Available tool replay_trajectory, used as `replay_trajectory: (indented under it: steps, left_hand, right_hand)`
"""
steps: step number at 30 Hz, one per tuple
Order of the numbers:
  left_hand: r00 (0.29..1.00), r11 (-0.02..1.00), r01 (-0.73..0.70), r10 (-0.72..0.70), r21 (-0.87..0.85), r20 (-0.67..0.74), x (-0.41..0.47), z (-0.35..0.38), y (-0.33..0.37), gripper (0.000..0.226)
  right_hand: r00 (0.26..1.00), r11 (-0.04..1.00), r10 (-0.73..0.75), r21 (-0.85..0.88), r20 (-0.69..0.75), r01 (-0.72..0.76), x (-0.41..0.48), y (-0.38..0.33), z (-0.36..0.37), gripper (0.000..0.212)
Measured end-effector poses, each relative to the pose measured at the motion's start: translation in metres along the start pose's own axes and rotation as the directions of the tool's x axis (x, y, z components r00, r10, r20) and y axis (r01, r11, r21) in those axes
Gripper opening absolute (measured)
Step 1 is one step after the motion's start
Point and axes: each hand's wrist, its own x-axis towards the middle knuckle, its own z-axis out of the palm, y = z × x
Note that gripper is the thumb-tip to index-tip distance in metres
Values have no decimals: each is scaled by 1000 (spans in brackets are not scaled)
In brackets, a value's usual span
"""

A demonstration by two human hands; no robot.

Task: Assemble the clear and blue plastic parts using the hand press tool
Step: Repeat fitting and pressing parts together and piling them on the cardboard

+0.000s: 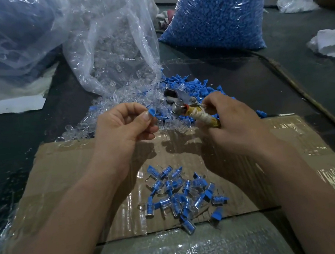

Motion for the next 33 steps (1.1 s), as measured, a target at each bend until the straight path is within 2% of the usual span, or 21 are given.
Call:
replay_trajectory:
  steps: [4, 10, 14, 33]
  left_hand:
    - [1000, 999, -25, 25, 29, -11, -2, 3, 0, 13]
    - [998, 999, -34, 36, 40, -47, -3, 4, 1, 15]
    - [998, 998, -28, 31, 53, -62, -2, 4, 0, 15]
    - [998, 994, -12, 19, 113, -59, -6, 6, 6, 15]
  right_hand:
    - [999, 995, -53, 84, 2, 53, -2, -9, 3, 23]
    - [995, 995, -73, 75, 69, 68, -3, -13, 7, 32]
    - [990, 994, -87, 78, 109, 79, -3, -15, 7, 27]
    - [988, 995, -87, 64, 124, 80, -2, -14, 9, 27]
